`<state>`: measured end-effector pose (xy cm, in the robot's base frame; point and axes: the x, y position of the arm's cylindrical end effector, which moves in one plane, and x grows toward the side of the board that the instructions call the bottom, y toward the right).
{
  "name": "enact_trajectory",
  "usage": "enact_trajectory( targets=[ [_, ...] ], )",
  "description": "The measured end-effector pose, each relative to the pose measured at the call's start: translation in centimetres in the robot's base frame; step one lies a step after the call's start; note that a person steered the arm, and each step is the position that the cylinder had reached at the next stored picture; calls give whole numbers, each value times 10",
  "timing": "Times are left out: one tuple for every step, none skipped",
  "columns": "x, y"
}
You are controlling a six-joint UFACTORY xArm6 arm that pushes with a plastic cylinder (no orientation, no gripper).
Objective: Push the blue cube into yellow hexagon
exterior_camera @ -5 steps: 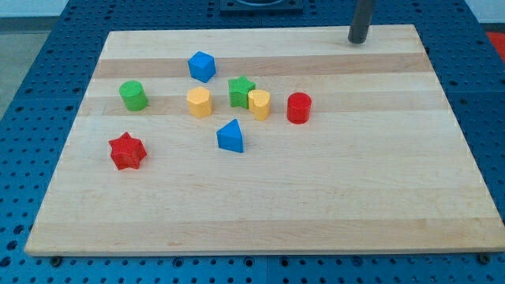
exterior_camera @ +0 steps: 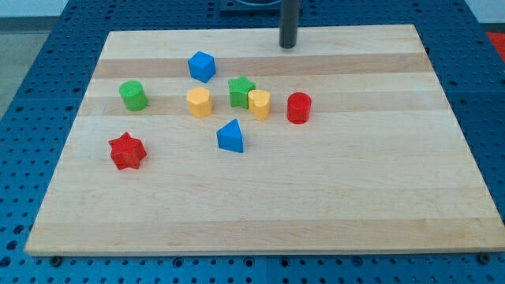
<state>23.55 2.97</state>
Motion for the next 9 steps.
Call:
enact_trajectory(
  targets=[
    [6, -54],
    [6, -96],
    [10, -121],
    [33, -129],
    [53, -130],
    [77, -130],
    [108, -130],
    [122, -130],
    [106, -127]
  ],
)
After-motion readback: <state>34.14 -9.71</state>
